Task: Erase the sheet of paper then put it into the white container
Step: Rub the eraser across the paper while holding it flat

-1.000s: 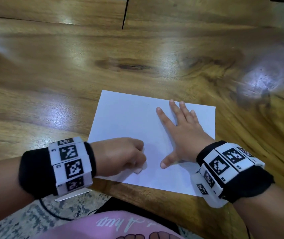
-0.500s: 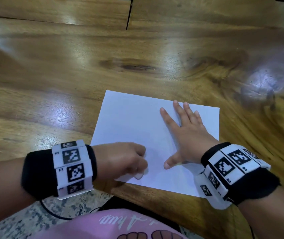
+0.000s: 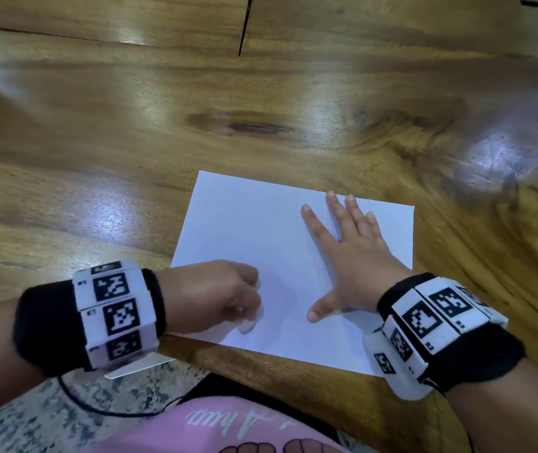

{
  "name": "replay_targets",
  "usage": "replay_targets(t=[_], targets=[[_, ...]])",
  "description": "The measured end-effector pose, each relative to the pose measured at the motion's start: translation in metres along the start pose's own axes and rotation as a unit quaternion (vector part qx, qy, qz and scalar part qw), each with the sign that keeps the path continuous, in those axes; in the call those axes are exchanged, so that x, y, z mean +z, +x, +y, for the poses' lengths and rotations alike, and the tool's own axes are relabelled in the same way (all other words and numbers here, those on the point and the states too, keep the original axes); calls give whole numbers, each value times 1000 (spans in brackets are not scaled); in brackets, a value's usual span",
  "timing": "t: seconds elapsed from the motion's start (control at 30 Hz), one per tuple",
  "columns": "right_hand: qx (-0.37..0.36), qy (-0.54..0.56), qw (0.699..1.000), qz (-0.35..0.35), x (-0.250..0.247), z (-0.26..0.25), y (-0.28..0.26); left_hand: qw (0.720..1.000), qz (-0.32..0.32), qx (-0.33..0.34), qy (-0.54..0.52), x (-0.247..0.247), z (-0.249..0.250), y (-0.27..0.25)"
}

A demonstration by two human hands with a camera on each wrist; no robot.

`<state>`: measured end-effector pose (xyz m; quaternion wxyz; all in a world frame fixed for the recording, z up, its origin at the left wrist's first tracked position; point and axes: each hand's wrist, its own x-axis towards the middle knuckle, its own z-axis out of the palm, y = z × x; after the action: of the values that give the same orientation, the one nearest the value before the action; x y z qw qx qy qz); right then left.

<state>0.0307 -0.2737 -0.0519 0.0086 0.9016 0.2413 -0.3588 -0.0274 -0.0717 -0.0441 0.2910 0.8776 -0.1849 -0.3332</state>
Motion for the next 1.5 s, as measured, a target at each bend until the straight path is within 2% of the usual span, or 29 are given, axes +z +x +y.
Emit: replay_targets(t=[0.1, 0.2, 0.27, 0.37, 0.47, 0.5, 0.57, 0.63, 0.67, 0.73, 0.83, 0.9, 1.1, 1.2, 1.3, 1.37, 1.43, 1.5], targets=[[-3, 2, 1000, 5, 0, 0, -1, 993, 78, 73, 49, -13, 10, 29], [-6, 6, 1000, 7, 0, 0, -1, 991, 96, 75, 63, -14, 9, 39], [-6, 8, 1000, 7, 0, 1, -1, 995, 80, 46, 27, -3, 1, 33], [-13, 20, 1000, 14, 1, 1, 0, 992, 69, 67, 80, 8, -9, 13], [-9, 52, 998, 29, 1, 8, 1, 998, 57, 6, -27, 11, -13, 9], [0, 73, 997, 37, 1, 13, 1, 999, 41, -11, 1, 8, -9, 9], [13, 105, 993, 51, -2, 24, 0, 997, 32, 4, 71, 5, -13, 7], [3, 118, 992, 53, -4, 31, 0, 995, 10, 30, 93, -6, -8, 12], [-6, 122, 991, 54, -5, 33, 0, 998, -6, 24, 66, -13, -4, 18], [-20, 124, 990, 60, -3, 32, 0, 998, 33, -11, 50, -35, 1, 33], [-22, 117, 991, 67, -2, 31, 1, 985, 162, -26, 56, -66, 9, 68], [-20, 112, 991, 68, -2, 30, 2, 975, 210, -40, 59, -73, 18, 92], [-12, 93, 993, 76, 0, 29, 2, 966, 240, -53, 78, -60, 27, 123], [-10, 86, 993, 80, 2, 29, 4, 973, 220, -8, 71, -47, 25, 108], [-9, 92, 992, 81, 2, 29, 4, 983, 138, 52, 107, -31, 24, 83], [-9, 90, 992, 83, 2, 29, 4, 986, 108, 56, 112, -31, 23, 79], [-8, 81, 993, 84, 2, 29, 5, 987, 121, 35, 104, -41, 26, 91], [-7, 77, 994, 84, 2, 29, 5, 981, 172, 1, 93, -53, 30, 111]])
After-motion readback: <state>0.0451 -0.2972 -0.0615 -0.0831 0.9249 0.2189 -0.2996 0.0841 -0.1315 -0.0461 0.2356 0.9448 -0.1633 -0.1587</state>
